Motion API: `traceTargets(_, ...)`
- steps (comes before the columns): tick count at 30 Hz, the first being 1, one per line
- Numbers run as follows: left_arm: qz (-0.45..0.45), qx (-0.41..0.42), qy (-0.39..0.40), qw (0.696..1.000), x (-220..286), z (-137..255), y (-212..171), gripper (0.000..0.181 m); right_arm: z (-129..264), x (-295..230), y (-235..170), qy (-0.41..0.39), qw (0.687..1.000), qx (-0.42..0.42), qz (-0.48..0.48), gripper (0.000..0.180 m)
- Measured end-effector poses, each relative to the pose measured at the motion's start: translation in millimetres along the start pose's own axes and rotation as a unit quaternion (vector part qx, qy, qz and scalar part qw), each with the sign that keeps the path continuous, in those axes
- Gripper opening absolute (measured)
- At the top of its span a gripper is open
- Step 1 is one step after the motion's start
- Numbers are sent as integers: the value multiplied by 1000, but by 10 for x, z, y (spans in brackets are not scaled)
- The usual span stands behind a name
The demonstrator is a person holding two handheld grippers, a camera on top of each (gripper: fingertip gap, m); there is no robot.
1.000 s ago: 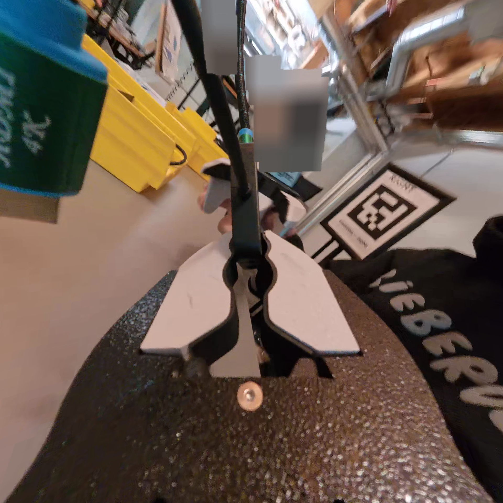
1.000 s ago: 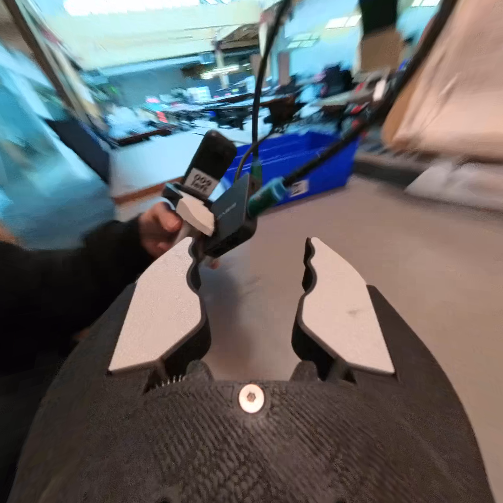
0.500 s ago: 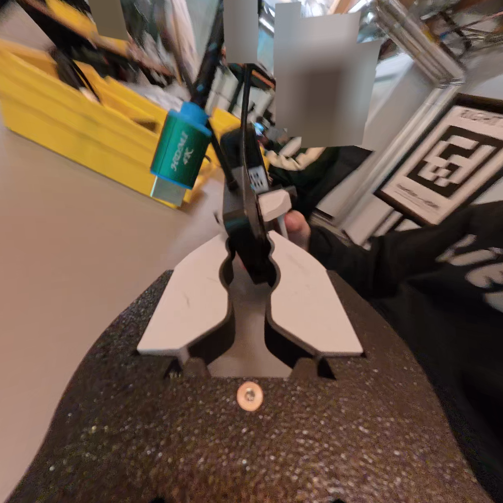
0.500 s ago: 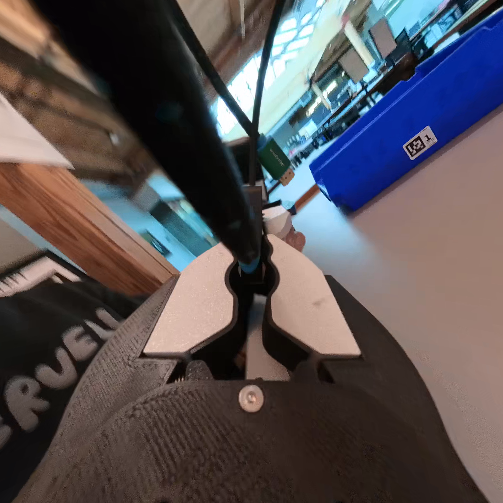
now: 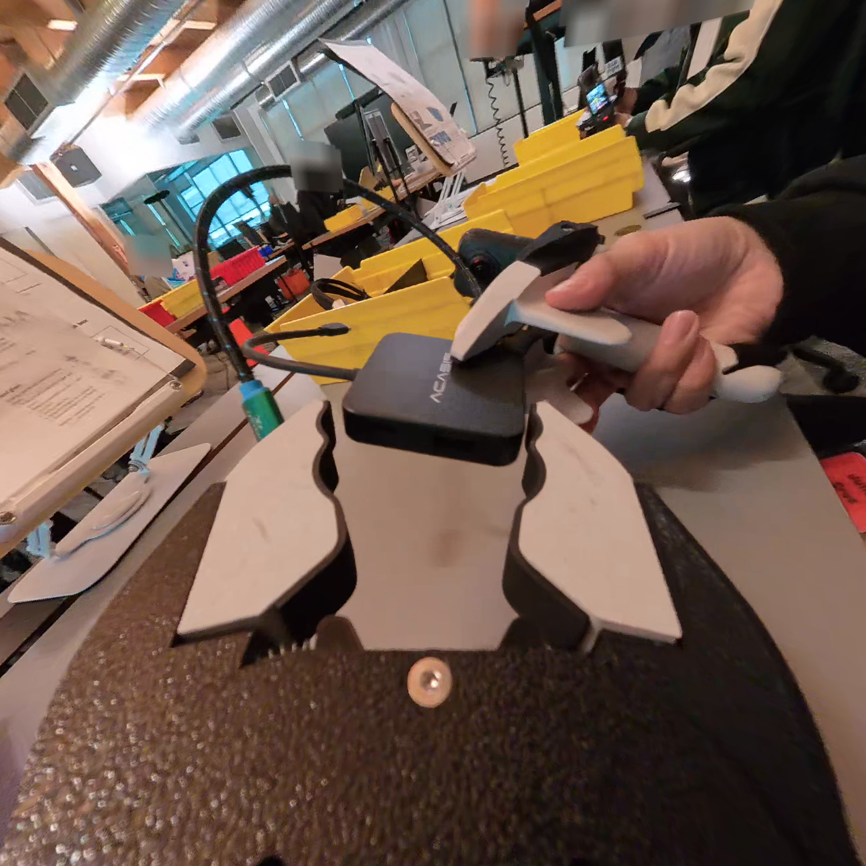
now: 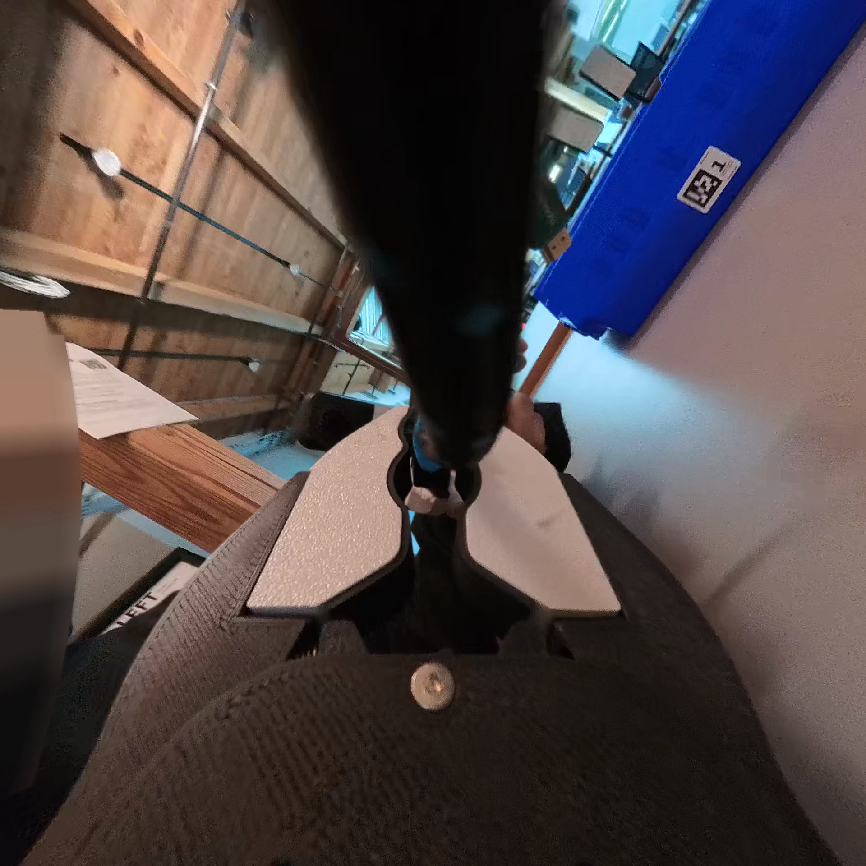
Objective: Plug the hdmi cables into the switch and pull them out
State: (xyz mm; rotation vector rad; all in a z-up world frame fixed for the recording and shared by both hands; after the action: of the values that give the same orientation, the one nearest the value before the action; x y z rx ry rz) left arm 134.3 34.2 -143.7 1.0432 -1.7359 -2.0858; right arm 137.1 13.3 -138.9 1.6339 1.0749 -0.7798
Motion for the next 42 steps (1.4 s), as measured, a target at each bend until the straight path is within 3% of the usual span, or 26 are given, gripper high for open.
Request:
traceTargets(14,-65,-37,34,997,5,-70,-99,74,-9,38,-50,-19,1000,-14,9,15)
traceTargets(25,-31,-40,39,998,20,-137,-147,75,43,64,-31,-32,998,-39,43,15)
traceTargets(27,-5,-31,38,999,5,-141,-151,75,47,58,-32,-48,993,-53,89,19)
traceTargets(29,18,-29,43,999,-52,-112,-174,75,47,13,-68,-58,985,-86,135,36)
traceTargets(32,61,-18,57,996,-196,-19,-204,75,135,15,-120,-106,951,-165,240,62)
traceTargets(36,100,-11,61,993,-293,60,-251,75,425,67,-95,-208,832,-284,428,76)
traceTargets(39,79,-38,57,995,-251,31,-301,75,505,-61,23,-243,749,-295,541,71)
traceTargets(42,49,-47,24,997,-105,-26,-297,75,427,-258,75,-218,719,-258,608,62)
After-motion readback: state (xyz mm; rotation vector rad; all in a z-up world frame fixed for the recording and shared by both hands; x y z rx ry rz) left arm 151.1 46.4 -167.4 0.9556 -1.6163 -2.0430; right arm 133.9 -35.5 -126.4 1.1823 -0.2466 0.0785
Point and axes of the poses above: each gripper's, where its closed fingertips meet, z back along the fingers, y out of its top, x = y × z across the jaws, the point moved 1 cm from there along z, back along the fingers, and after that the axes turned 2 degrees about x, right-handed, at the moved point
